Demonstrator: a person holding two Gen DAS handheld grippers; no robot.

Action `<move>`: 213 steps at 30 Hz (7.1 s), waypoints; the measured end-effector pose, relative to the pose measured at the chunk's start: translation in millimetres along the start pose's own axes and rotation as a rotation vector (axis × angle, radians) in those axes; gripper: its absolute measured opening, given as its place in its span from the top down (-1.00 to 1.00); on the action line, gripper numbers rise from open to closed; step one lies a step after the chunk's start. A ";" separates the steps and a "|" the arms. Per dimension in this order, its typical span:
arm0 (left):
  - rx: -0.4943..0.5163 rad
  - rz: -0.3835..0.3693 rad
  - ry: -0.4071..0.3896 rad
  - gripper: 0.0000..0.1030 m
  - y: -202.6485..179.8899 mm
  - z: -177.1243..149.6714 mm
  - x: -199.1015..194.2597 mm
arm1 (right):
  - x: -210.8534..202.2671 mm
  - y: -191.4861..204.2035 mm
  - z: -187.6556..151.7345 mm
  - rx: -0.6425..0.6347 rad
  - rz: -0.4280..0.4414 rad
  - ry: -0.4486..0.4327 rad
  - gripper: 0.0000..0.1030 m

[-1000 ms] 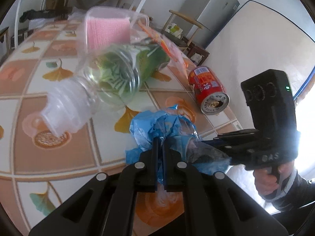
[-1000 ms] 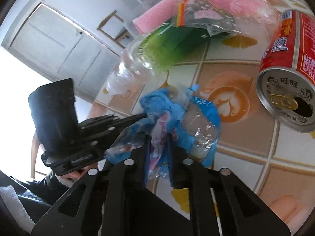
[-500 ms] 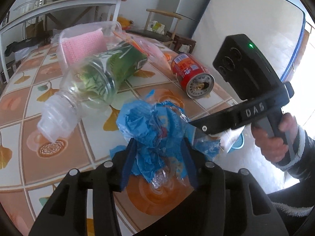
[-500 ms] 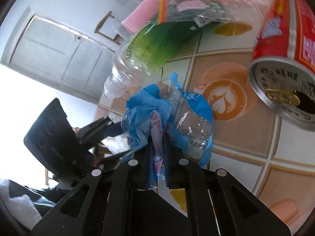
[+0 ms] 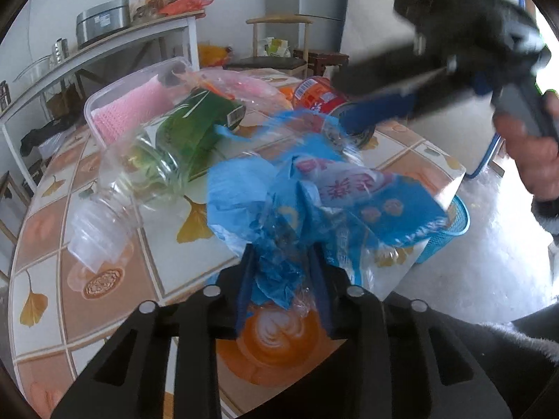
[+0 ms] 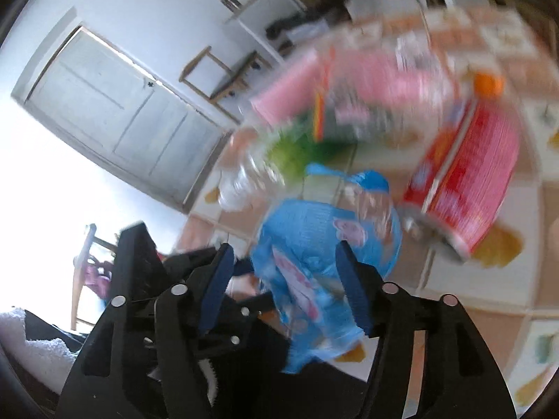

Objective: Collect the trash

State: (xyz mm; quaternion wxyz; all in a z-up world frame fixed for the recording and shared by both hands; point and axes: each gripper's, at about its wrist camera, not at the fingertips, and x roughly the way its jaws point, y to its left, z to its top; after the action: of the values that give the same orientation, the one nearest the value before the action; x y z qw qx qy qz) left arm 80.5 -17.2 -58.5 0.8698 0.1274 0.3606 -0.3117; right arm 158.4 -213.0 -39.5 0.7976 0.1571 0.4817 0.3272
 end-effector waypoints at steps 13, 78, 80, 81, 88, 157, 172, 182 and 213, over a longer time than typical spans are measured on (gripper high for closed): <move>-0.077 -0.057 -0.039 0.80 11.6 -10.0 -11.7 | 39.8 9.5 3.3 -0.077 -0.254 0.030 0.37; -0.356 -0.298 -0.174 0.61 60.3 -0.5 -35.5 | 123.3 14.4 -21.8 -0.015 -0.039 0.183 0.90; -0.369 -0.287 -0.149 0.61 63.3 -5.8 -26.6 | 123.7 11.6 -23.4 0.004 -0.021 0.181 0.90; -0.370 -0.274 -0.140 0.61 64.2 -8.8 -24.2 | 123.5 10.7 -23.5 0.008 -0.016 0.180 0.90; -0.335 -0.151 -0.175 0.61 64.3 -6.7 -41.4 | 120.7 2.8 -21.6 0.023 -0.003 0.179 0.91; -0.121 -0.004 -0.035 0.66 7.8 -13.3 -8.4 | 47.3 68.7 36.9 -0.438 -0.616 -0.108 -0.66; -0.151 -0.047 -0.070 0.69 19.9 -19.9 -11.6 | 126.3 38.8 17.3 -0.791 -1.073 0.114 -0.05; -0.152 -0.052 -0.073 0.70 21.0 -19.3 -12.0 | 112.7 45.1 8.7 -0.802 -1.160 0.026 0.97; -0.160 0.024 -0.208 0.83 5.7 7.6 -59.7 | -39.1 128.6 2.0 -0.634 -0.911 -0.505 1.00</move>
State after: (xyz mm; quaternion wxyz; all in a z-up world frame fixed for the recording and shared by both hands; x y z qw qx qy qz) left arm 55.7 10.7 -10.9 0.9135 0.0290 0.2907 -0.2832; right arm 99.8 -144.4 60.3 0.9549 -0.2371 0.1758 0.0331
